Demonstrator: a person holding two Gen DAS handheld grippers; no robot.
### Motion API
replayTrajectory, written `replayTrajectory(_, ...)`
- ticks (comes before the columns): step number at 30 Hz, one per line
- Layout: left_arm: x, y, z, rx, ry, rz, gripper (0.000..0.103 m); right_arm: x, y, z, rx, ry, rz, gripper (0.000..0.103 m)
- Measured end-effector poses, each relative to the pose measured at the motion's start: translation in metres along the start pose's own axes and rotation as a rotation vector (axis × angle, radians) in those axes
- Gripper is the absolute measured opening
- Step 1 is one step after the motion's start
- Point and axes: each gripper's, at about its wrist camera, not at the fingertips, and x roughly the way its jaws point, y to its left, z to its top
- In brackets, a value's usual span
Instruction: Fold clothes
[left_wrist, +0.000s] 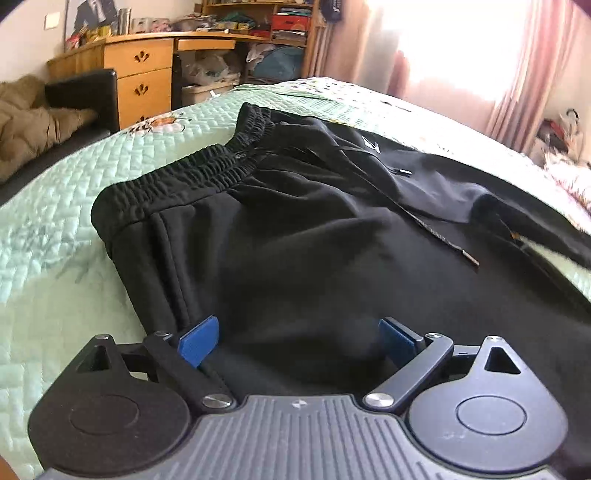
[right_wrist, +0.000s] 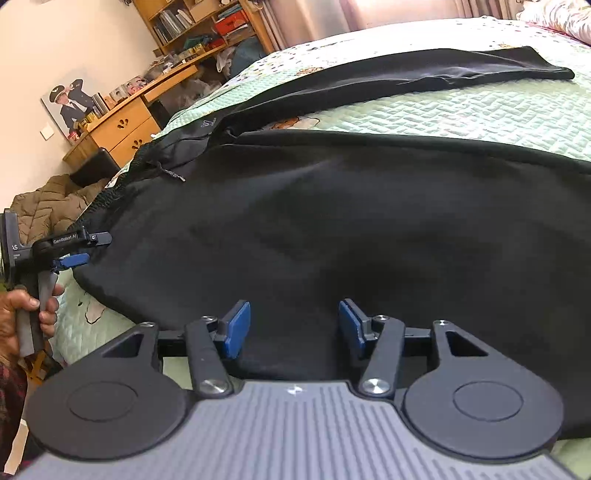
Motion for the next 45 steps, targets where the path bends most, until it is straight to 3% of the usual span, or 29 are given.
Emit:
replayTrajectory(6,-0.018,0.006,0.009,-0.063,-0.04,-0.094,0.098,0.003,0.003,0.002,0.007,0.02,-0.024,0.056)
replayTrajectory(11,0.006,0.016,0.006,-0.06,0.019,-0.033,0.098,0.006,0.008,0.001,-0.019,0.028,-0.04,0.062)
replayTrajectory(15,0.012,-0.005,0.002,0.064,0.023,0.027,0.102,0.008,0.011,0.001,-0.02,0.033,-0.043,0.066)
replayTrajectory(17,0.013,-0.006,0.003,0.06,0.026,0.027,0.102,0.008,0.011,0.001,-0.018,0.037,-0.044,0.066)
replayTrajectory(22,-0.005,0.019,0.011,-0.082,0.009,-0.064,0.096,0.009,0.013,0.002,-0.01,0.046,-0.048,0.066)
replayTrajectory(25,-0.027,0.041,0.018,-0.213,-0.053,-0.144,0.095,0.007,0.008,0.007,0.029,0.041,-0.017,0.066)
replayTrajectory(29,-0.042,0.057,0.03,-0.246,-0.089,-0.148,0.095,0.005,0.004,0.014,0.084,0.03,0.033,0.067)
replayTrajectory(39,-0.023,0.053,0.072,-0.188,-0.04,-0.148,0.093,0.001,-0.008,0.032,0.216,0.003,0.159,0.067)
replayTrajectory(42,-0.011,0.049,0.103,-0.119,-0.052,-0.123,0.093,0.019,0.017,0.055,0.134,-0.021,0.215,0.067)
replayTrajectory(45,0.013,0.033,0.134,0.031,-0.044,-0.027,0.094,0.055,0.055,0.081,0.022,-0.02,0.266,0.067)
